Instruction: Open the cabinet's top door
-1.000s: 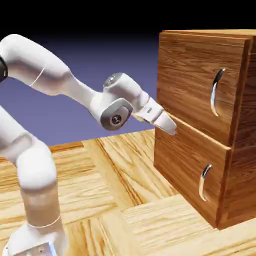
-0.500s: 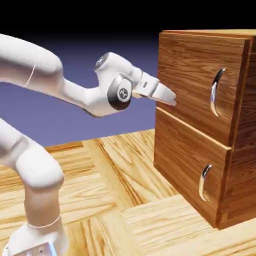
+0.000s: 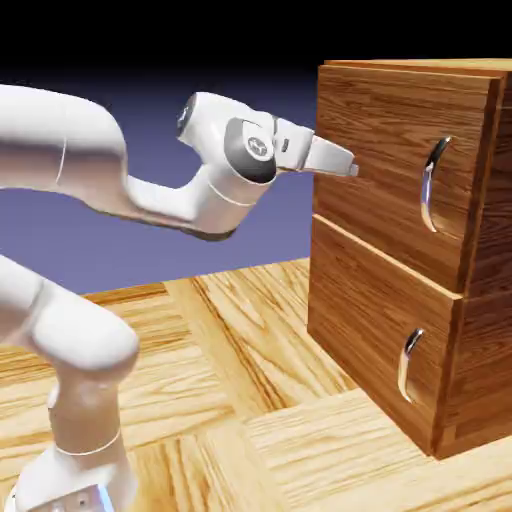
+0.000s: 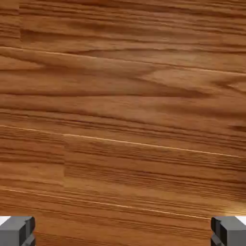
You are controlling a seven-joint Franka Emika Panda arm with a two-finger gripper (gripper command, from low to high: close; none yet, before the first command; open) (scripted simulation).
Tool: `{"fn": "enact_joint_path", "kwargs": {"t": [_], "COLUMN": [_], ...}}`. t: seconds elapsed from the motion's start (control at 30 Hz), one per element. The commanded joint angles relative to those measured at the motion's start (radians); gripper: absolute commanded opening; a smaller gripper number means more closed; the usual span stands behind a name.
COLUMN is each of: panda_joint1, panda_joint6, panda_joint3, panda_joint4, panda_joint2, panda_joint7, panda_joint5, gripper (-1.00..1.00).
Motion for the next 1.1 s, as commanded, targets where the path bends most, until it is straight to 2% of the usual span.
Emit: {"fn": "enact_joint_path", "kwargs": {"t": [0.0, 0.93, 1.07], "panda_joint1": [0.016, 0.473, 0.545], "panda_joint6": [-0.003, -0.074, -0.084], "panda_joint3": [-0.018, -0.521, -0.561], "panda_joint4": [0.008, 0.234, 0.288], "panda_joint2": [-0.008, -0.219, -0.202], "panda_joint7": [0.03, 0.872, 0.873], "panda_joint5": [-0.044, -1.262, -1.271], "gripper": [0.0, 0.0, 0.0]}}
